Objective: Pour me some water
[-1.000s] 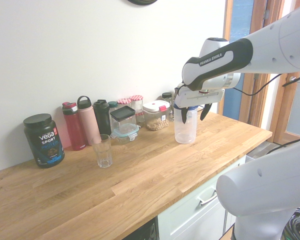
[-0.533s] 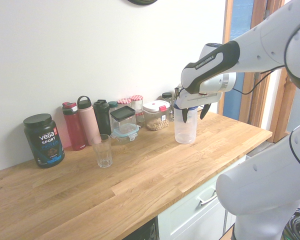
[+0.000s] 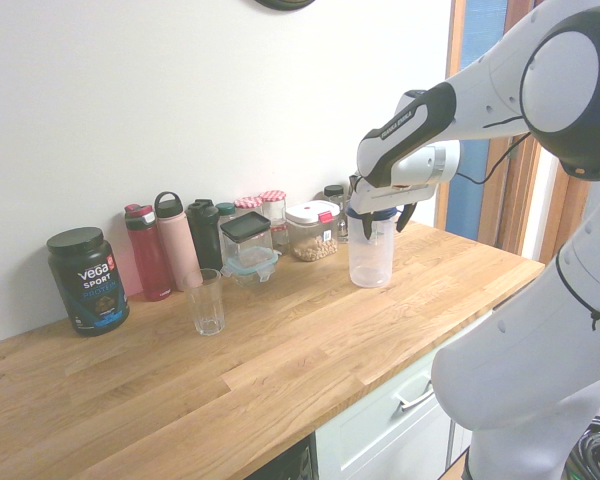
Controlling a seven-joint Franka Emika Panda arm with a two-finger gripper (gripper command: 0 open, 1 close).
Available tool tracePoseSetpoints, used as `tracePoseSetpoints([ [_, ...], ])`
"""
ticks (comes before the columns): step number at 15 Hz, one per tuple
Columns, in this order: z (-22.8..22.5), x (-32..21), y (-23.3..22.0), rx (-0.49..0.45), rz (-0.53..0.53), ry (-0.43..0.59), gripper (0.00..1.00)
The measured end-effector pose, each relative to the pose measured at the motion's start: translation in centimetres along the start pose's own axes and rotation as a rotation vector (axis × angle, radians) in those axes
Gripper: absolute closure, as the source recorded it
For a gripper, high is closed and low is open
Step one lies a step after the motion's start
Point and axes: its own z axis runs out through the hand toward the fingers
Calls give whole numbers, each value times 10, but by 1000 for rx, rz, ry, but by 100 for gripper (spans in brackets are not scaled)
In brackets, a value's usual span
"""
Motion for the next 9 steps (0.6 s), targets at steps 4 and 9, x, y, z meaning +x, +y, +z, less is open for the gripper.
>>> tracePoseSetpoints([
  [4,1,1,0,0,0,1,100],
  [9,1,0,-1,0,-2,1,100],
])
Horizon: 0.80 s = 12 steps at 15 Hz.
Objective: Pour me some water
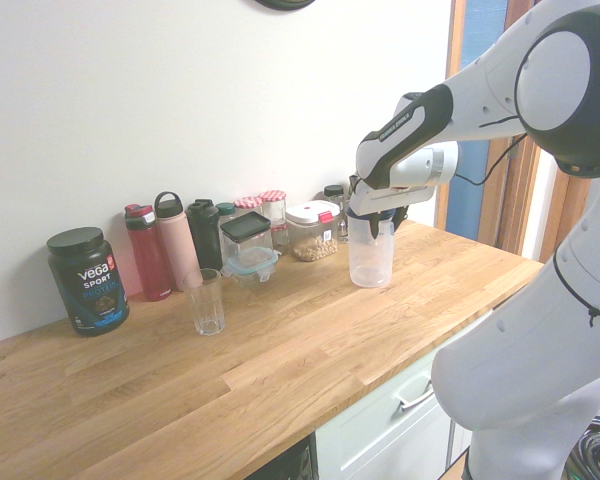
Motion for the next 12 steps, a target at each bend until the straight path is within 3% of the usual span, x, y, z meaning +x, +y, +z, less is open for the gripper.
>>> tracePoseSetpoints([
  [9,-3,1,3,3,3,-9,100],
  [12,-38,-2,5,18,-48,-16,100],
])
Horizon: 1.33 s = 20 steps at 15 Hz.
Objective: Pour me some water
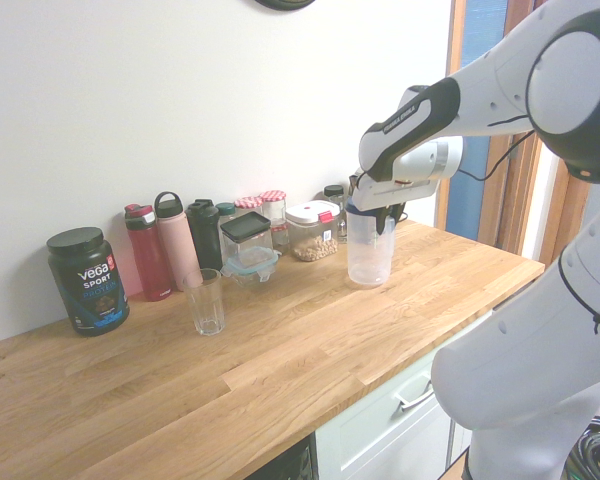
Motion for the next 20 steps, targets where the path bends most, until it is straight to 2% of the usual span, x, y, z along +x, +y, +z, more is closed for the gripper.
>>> tracePoseSetpoints([
  [4,-85,-22,-8,44,-201,-17,100],
  [7,-116,-49,-38,71,-387,-33,100],
  [12,-136,-94,-112,40,-690,-125,100],
  [17,-126,-117,-173,-110,-955,-204,100],
  [20,-115,-141,-201,-172,-1062,-238,100],
])
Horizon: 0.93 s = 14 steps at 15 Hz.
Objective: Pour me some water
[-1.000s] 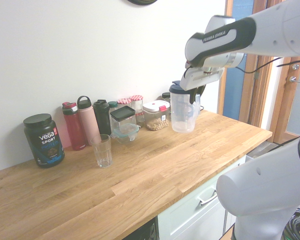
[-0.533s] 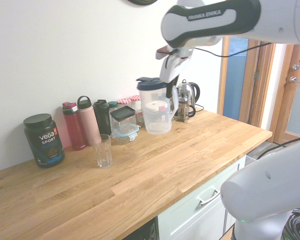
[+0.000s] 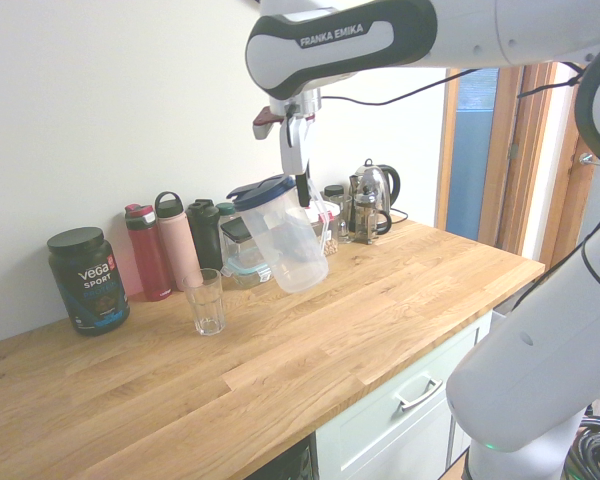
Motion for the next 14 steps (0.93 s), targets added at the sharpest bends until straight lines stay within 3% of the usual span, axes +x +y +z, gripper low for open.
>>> tracePoseSetpoints([
  [14,64,70,-89,-333,-180,-141,100],
])
